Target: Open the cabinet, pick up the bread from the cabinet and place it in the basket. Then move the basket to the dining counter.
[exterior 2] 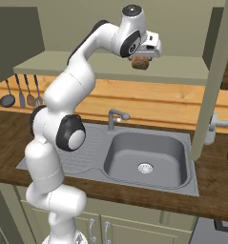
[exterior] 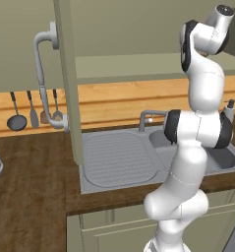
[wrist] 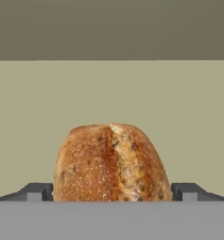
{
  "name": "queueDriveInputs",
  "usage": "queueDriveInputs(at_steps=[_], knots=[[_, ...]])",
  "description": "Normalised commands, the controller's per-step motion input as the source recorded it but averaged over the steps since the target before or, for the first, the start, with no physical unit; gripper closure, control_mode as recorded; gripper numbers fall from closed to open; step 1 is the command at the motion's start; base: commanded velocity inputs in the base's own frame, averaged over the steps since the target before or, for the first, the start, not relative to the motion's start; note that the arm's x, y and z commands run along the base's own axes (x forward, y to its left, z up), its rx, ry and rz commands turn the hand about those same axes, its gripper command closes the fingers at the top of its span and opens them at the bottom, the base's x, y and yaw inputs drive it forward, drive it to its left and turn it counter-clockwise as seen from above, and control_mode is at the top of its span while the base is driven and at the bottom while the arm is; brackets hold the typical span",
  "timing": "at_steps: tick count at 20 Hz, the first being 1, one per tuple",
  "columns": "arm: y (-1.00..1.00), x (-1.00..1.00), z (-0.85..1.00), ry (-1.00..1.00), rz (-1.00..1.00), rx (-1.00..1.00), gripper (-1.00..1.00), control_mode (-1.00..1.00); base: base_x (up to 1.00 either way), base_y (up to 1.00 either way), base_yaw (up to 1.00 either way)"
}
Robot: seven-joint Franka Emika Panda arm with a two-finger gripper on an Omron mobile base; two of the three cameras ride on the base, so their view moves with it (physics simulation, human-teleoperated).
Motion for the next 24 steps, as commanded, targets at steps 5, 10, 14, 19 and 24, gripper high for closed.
queueDriveInputs(at_steps=[5, 10, 14, 19, 24], knots=[[0.02, 0.00, -0.19, -0.02, 0.02, 0.03, 1.00, -1.00, 0.00, 0.00, 0.00], [0.00, -0.16, 0.00, -0.21, 0.00, 0.07, 1.00, -1.00, 0.00, 0.00, 0.00], [0.00, -0.02, -0.04, -0.27, 0.00, 0.14, 1.00, -1.00, 0.00, 0.00, 0.00], [0.03, -0.07, -0.01, -0.19, 0.00, 0.05, 1.00, -1.00, 0.00, 0.00, 0.00], [0.15, -0.68, 0.18, -0.19, -0.01, -0.03, 1.00, -1.00, 0.00, 0.00, 0.00]])
